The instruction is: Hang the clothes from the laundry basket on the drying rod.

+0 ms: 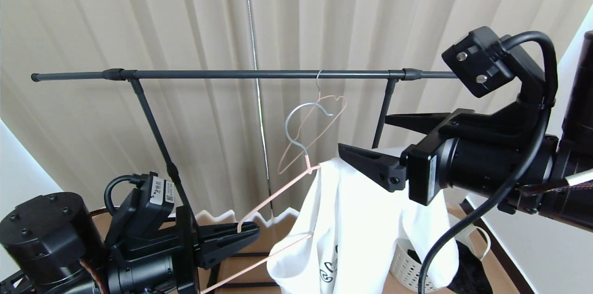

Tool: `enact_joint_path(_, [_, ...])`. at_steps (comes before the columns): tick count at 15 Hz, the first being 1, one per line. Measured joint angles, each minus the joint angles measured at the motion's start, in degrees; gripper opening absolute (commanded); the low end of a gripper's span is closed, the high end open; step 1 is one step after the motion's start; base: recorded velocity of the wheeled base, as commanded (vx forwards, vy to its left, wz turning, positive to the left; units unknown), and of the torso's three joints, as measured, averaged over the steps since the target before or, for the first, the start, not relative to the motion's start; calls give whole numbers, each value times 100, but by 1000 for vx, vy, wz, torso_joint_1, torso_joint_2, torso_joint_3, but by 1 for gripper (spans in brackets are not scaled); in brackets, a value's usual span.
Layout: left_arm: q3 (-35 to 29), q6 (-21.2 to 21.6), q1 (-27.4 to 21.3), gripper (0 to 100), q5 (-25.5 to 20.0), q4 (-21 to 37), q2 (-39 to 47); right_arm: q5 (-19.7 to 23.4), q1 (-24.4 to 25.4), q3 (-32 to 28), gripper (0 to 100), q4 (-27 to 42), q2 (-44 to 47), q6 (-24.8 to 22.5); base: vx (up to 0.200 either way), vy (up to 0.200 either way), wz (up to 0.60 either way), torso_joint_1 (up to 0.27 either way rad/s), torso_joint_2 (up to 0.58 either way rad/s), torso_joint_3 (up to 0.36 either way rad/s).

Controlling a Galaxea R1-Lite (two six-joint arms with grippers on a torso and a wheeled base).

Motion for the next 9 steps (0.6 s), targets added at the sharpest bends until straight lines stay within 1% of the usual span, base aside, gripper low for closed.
enact_joint_path(2, [-16,-2,179,0,-211,-9,66,213,-168,141,100,-2,-124,-183,0,0,0,0,0,0])
enact_joint_path(3, [-33,0,279,0,-315,-7,110,389,-269,227,100,5,-168,-289,0,0,0,0,0,0])
enact_joint_path(4, [-44,-2,361,0,-386,-9,148,641,-383,297,100,2,-206,-355,0,0,0,0,0,0])
enact_joint_path(5, [-61,0,436,0,-455,-16,184,981,-529,352,100,33,-243,-406,0,0,0,0,0,0])
enact_joint_path(6, [-79,0,499,0,-545,-73,222,1348,-713,361,100,252,-289,-597,0,0,0,0,0,0])
enact_joint_path(7, [-90,0,541,0,-629,-161,261,1597,-862,304,100,530,-315,-797,0,0,0,0,0,0])
enact_joint_path(9, [-110,0,646,0,-822,-363,379,2036,-1147,-39,100,1215,-361,-1254,0,0,0,0,0,0])
